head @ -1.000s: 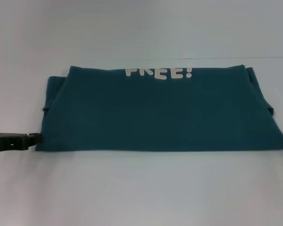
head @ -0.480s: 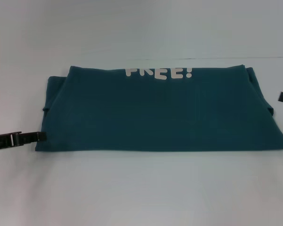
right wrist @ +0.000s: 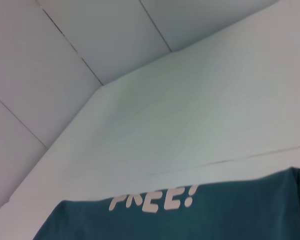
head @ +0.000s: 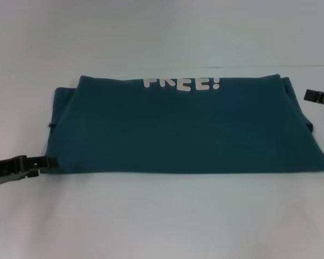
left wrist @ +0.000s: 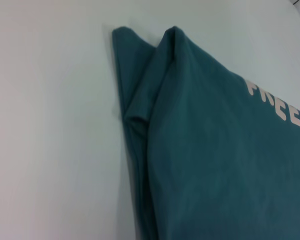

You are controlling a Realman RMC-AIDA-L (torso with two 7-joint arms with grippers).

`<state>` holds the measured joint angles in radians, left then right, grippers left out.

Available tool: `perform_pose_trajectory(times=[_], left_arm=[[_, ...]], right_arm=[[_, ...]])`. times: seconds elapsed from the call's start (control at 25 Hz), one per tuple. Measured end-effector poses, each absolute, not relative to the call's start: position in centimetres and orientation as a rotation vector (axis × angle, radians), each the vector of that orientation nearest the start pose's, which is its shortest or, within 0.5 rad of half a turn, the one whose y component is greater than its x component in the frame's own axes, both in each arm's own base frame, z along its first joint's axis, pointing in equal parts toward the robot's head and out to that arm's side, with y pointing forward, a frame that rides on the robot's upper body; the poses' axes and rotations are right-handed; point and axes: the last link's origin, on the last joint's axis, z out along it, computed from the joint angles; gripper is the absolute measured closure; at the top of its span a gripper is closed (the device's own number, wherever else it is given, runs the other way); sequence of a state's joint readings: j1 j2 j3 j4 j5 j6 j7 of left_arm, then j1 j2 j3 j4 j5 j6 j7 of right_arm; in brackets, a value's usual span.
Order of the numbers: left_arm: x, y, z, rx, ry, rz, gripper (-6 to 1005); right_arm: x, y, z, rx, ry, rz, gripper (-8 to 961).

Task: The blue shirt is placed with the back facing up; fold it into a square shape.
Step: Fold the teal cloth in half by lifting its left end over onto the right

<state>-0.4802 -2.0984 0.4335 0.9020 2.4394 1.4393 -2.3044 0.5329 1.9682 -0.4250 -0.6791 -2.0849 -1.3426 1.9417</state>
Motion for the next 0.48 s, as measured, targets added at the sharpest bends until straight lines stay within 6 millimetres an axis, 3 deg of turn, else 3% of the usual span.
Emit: perform_pose_trajectory(times=[0.12,0.48], left_arm=[[-33.77,32.29,5.00,-1.987,-1.814,-0.418,283],[-33.53,32.51,4.25,-1.960,-1.888,-0.420,282]], right_arm=[[32.05,37.07,9.03,-2.095,1.320,0.737,26],[31.56,37.42,8.81,-2.148,1.272,0.694,29]])
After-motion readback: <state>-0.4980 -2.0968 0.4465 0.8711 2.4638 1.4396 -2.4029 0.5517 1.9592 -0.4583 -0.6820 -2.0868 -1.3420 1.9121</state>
